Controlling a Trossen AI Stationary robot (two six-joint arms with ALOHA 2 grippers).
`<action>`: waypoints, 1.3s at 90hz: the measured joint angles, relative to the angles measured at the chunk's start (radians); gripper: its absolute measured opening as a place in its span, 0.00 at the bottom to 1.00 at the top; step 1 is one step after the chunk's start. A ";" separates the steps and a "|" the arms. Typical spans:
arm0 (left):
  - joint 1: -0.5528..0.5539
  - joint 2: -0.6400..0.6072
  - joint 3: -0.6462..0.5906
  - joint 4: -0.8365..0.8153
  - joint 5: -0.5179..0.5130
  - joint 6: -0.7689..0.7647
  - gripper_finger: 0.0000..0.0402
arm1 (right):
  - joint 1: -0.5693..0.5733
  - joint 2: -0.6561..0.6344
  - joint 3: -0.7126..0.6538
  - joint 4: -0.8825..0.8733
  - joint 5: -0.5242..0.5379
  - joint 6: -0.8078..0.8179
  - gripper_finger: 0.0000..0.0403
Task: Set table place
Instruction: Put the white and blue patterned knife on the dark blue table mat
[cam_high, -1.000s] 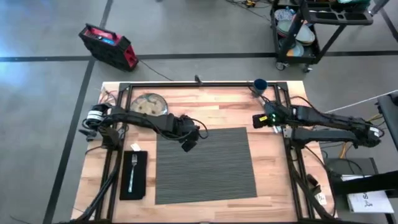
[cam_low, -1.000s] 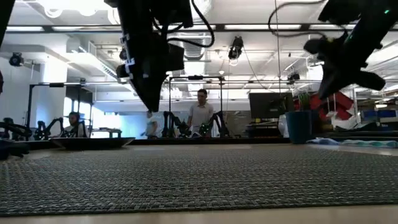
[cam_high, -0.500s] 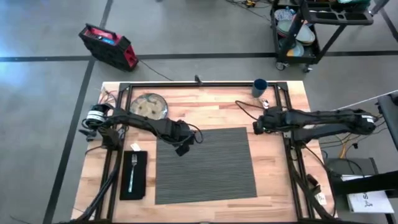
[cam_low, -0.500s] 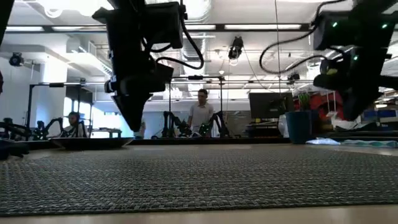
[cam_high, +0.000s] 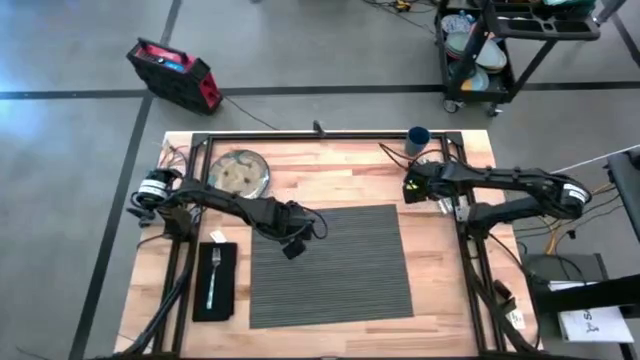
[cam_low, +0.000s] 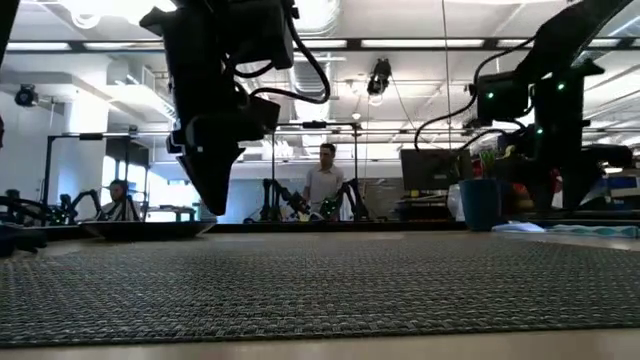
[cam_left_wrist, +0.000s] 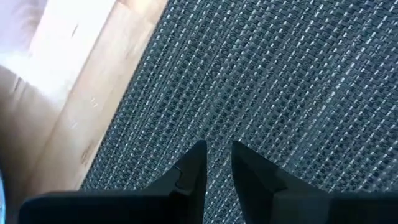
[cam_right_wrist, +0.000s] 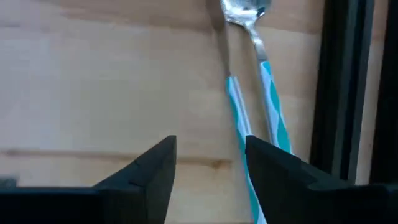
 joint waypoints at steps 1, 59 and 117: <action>-0.001 0.000 0.000 0.001 0.001 0.000 0.15 | -0.005 0.003 0.000 0.000 -0.001 -0.005 0.44; -0.054 0.000 0.000 0.003 0.007 -0.024 0.15 | -0.073 0.159 -0.013 0.084 -0.053 -0.131 0.23; -0.097 0.000 -0.002 0.000 0.007 -0.049 0.15 | 0.105 0.020 -0.043 0.140 -0.183 -0.015 0.00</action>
